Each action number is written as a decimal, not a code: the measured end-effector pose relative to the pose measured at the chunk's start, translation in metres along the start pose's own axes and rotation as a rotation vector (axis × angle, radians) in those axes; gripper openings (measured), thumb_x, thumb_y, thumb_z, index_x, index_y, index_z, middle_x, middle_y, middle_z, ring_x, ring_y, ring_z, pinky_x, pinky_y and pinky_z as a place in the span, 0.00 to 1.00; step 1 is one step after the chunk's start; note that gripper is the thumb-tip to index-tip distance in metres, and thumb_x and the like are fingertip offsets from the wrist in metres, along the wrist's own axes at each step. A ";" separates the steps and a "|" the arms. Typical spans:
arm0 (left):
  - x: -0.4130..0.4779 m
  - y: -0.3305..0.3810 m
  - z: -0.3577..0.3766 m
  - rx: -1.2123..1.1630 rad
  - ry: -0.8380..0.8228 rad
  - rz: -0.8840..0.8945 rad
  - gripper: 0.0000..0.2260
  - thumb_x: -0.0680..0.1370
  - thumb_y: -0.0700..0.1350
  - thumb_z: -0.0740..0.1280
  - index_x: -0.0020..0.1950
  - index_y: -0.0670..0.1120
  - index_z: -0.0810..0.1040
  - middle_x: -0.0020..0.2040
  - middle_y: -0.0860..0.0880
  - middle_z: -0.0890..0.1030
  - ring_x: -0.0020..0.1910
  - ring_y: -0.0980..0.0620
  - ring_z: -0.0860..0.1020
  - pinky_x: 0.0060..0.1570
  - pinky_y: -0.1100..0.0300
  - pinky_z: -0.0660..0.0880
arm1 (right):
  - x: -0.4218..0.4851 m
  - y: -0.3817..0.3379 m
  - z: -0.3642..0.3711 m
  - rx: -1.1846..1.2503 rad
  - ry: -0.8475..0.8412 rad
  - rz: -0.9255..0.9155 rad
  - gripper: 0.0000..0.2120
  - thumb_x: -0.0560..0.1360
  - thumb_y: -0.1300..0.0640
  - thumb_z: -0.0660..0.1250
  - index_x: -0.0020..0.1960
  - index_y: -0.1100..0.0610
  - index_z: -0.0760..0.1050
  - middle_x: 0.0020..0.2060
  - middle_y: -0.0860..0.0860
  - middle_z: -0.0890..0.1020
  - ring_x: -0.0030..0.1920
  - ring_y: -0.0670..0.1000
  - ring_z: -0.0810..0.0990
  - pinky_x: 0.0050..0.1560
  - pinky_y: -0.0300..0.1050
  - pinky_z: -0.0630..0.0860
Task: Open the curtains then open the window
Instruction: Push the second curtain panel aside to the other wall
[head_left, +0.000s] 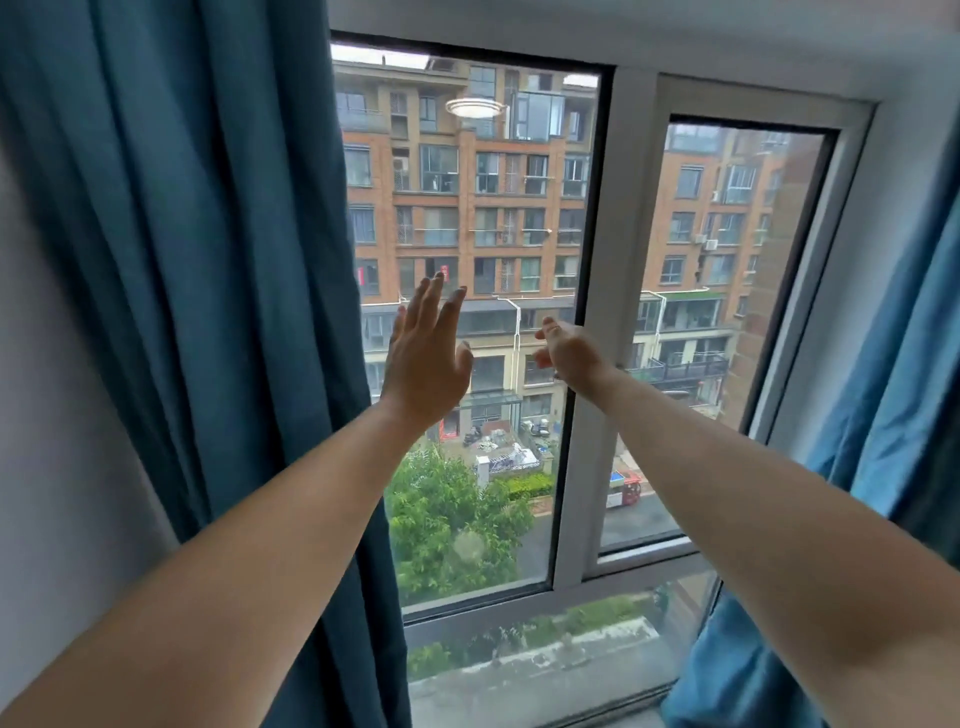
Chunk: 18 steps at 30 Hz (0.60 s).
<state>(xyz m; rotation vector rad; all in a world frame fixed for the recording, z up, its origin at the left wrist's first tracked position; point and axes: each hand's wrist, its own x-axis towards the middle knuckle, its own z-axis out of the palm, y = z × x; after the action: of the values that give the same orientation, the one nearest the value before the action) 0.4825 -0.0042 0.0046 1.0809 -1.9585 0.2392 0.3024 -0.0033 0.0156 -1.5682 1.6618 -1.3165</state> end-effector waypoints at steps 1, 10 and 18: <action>0.001 0.007 0.009 -0.047 -0.026 -0.017 0.27 0.77 0.41 0.60 0.75 0.45 0.56 0.77 0.44 0.54 0.76 0.46 0.51 0.75 0.49 0.50 | -0.001 0.008 -0.008 -0.014 0.027 0.001 0.23 0.82 0.53 0.48 0.59 0.71 0.71 0.43 0.63 0.77 0.42 0.54 0.74 0.38 0.45 0.67; 0.004 0.075 0.084 -0.464 -0.262 -0.185 0.26 0.77 0.39 0.59 0.75 0.43 0.56 0.75 0.45 0.60 0.74 0.46 0.59 0.72 0.52 0.57 | -0.024 0.074 -0.080 -0.125 0.171 0.114 0.18 0.81 0.54 0.51 0.49 0.65 0.75 0.38 0.57 0.78 0.44 0.55 0.75 0.48 0.51 0.71; -0.007 0.132 0.153 -0.655 -0.424 -0.262 0.23 0.79 0.41 0.55 0.75 0.44 0.57 0.74 0.44 0.61 0.73 0.46 0.61 0.72 0.52 0.57 | -0.045 0.135 -0.137 -0.185 0.242 0.265 0.17 0.79 0.56 0.52 0.51 0.66 0.75 0.46 0.63 0.80 0.50 0.63 0.78 0.57 0.57 0.73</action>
<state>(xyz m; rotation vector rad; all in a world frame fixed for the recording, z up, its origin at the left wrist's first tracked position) 0.2924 -0.0003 -0.0648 0.9678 -1.9990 -0.7811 0.1320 0.0629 -0.0583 -1.2666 2.1113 -1.2808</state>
